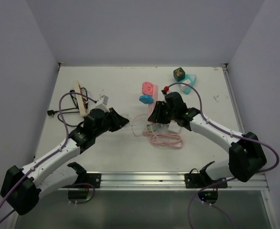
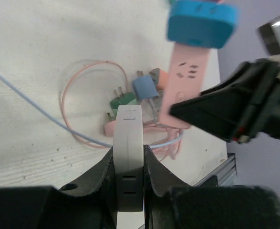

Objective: Pull the plug off the socket

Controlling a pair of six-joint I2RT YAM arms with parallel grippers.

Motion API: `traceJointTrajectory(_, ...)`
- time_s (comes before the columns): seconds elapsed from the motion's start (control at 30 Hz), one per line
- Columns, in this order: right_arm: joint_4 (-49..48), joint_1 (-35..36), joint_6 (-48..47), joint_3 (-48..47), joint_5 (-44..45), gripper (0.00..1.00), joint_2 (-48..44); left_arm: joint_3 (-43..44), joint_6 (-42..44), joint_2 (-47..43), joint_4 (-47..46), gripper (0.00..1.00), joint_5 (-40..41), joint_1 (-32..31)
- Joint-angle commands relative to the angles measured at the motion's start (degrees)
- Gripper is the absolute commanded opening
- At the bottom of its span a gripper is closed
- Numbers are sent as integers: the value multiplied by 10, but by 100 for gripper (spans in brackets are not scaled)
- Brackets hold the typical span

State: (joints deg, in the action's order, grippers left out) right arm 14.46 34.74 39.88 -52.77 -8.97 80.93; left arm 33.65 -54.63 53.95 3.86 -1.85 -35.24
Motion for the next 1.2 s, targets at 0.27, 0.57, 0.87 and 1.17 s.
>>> traceJointTrajectory(0.27,-34,-1,-79,-33,-39,0,-102,-22,28,196,-230,6,-150,71)
traceJointTrajectory(0.57,-33,-1,-76,28,-46,0,-126,-45,25,289,-326,29,-199,83)
traceJointTrajectory(0.87,0,-1,-95,26,-42,0,-118,-90,58,181,-292,62,-176,83)
traceJointTrajectory(1.17,42,1,-121,-8,-46,0,-86,-69,166,48,-158,77,-121,83)
